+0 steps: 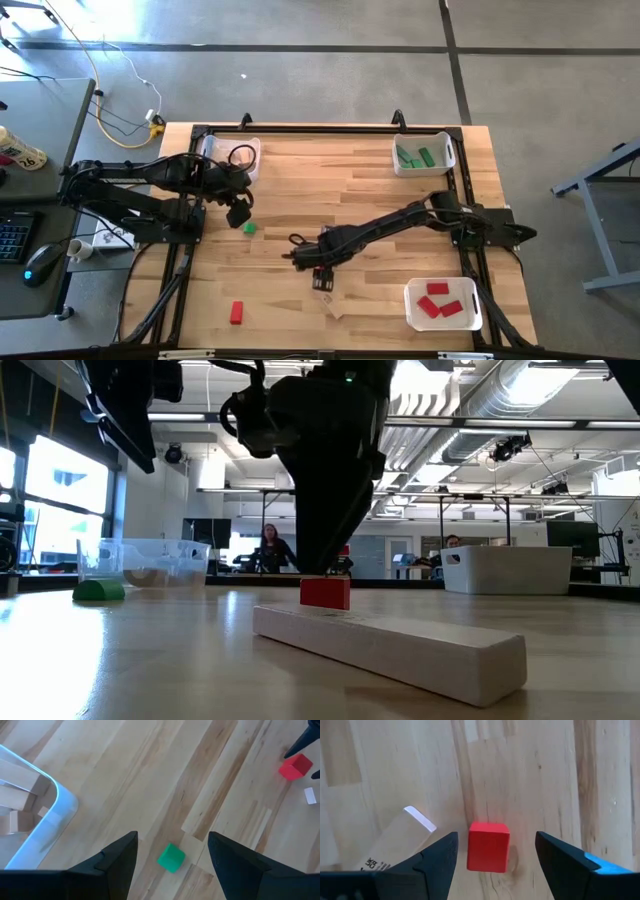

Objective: Sort & place blocks by color
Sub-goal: Put the red block into the white bin

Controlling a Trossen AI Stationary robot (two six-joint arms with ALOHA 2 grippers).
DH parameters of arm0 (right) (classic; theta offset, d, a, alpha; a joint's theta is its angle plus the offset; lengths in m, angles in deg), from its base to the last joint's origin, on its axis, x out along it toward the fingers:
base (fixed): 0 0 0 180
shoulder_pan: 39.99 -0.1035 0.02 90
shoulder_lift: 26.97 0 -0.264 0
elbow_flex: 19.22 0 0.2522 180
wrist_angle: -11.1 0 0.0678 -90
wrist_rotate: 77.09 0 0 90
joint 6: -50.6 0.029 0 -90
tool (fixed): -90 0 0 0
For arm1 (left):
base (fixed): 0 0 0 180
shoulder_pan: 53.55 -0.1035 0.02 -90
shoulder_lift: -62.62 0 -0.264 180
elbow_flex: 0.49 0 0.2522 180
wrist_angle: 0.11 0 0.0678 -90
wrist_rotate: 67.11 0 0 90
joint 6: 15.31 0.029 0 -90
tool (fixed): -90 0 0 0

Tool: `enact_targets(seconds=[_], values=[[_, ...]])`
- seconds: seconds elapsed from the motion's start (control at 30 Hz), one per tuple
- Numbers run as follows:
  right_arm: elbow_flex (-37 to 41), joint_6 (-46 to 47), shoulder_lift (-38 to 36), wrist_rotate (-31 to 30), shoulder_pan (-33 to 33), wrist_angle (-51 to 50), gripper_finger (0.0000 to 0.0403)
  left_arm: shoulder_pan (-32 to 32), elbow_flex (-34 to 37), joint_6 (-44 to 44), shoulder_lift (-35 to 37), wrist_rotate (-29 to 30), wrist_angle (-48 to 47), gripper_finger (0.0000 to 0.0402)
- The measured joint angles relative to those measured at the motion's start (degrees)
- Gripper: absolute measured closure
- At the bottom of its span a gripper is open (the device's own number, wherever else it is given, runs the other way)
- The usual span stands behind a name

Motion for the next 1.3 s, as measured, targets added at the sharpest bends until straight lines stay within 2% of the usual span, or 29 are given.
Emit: enact_targets(seconds=[0.37, 0.47, 0.57, 0.73, 0.77, 1.0, 1.3], values=[[0.0, -0.1, 3.7, 0.7, -0.1, -0.8, 0.0151, 0.0, 0.0, 0.0, 0.0, 0.6, 0.0, 0.0174], [0.0, 0.0, 3.8, 0.5, -0.1, -1.0, 0.0162, 0.0, 0.0, 0.0, 0.0, 0.6, 0.0, 0.0174], [0.0, 0.5, 3.8, -0.4, -0.1, -1.0, 0.0197, 0.0, 0.0, 0.0, 0.0, 0.6, 0.0, 0.0174], [0.0, 1.6, 3.8, 0.9, -0.1, -1.0, 0.0294, 0.0, 0.0, 0.0, 0.0, 0.8, 0.0, 0.0174], [0.0, 1.8, 3.7, 0.9, -0.1, -1.0, 0.0301, 0.0, 0.0, 0.0, 0.0, 0.7, 0.0, 0.0174], [0.0, 3.9, 2.2, 1.6, -1.0, -4.9, 0.03, 0.0, 0.0, 0.0, 0.0, 0.7, 0.0, 0.0174], [0.0, 6.5, 1.0, -4.0, -4.0, -14.2, 0.0301, 0.0, 0.0, 0.0, 0.0, 0.7, 0.0, 0.0174]])
